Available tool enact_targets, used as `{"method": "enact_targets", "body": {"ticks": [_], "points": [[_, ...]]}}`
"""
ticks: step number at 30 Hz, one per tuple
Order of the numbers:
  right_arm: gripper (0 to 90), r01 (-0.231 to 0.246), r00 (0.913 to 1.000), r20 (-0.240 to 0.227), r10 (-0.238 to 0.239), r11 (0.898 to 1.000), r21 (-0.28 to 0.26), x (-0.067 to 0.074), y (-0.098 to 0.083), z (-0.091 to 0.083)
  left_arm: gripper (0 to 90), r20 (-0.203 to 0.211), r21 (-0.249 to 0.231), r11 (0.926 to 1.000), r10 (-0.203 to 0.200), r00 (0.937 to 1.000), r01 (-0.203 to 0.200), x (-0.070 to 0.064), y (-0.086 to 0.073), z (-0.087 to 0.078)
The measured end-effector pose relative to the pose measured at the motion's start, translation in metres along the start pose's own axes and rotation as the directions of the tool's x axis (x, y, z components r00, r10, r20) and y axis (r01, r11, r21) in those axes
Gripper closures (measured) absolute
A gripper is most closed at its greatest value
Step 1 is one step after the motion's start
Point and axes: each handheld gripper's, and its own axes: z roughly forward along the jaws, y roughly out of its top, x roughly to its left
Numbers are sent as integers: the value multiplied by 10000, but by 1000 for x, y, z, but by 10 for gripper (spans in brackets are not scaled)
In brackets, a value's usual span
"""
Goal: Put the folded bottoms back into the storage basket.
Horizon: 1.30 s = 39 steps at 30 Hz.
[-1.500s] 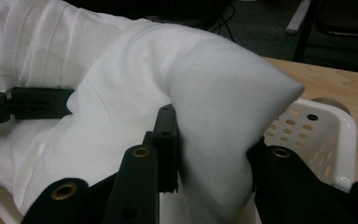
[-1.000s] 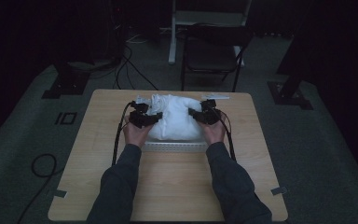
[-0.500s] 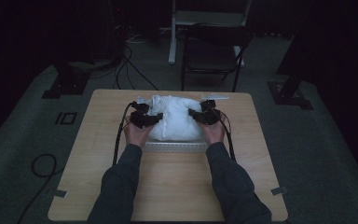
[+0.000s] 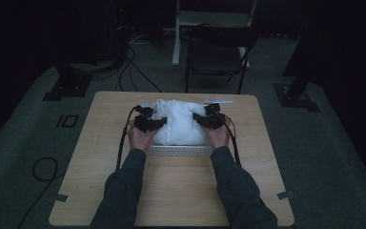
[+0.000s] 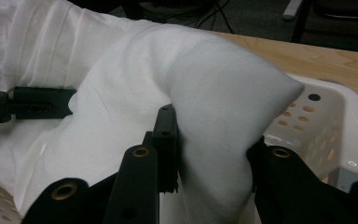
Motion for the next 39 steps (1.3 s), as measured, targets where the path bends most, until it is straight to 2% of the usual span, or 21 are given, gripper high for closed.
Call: {"method": "enact_targets", "body": {"ticks": [20,35,39], "points": [[693,-94,10000,26,94,9998,195,-1,-8,4,549,-276,479,9988,-37,9996,50,-5,-4,4],[692,-155,9999,24,154,9969,774,-1,-16,12,541,-873,1507,9884,-45,9962,177,-12,-5,8],[691,-125,9999,52,121,9949,1004,-2,-17,15,510,-1028,1812,9831,-90,9947,276,-12,-5,10]]}}
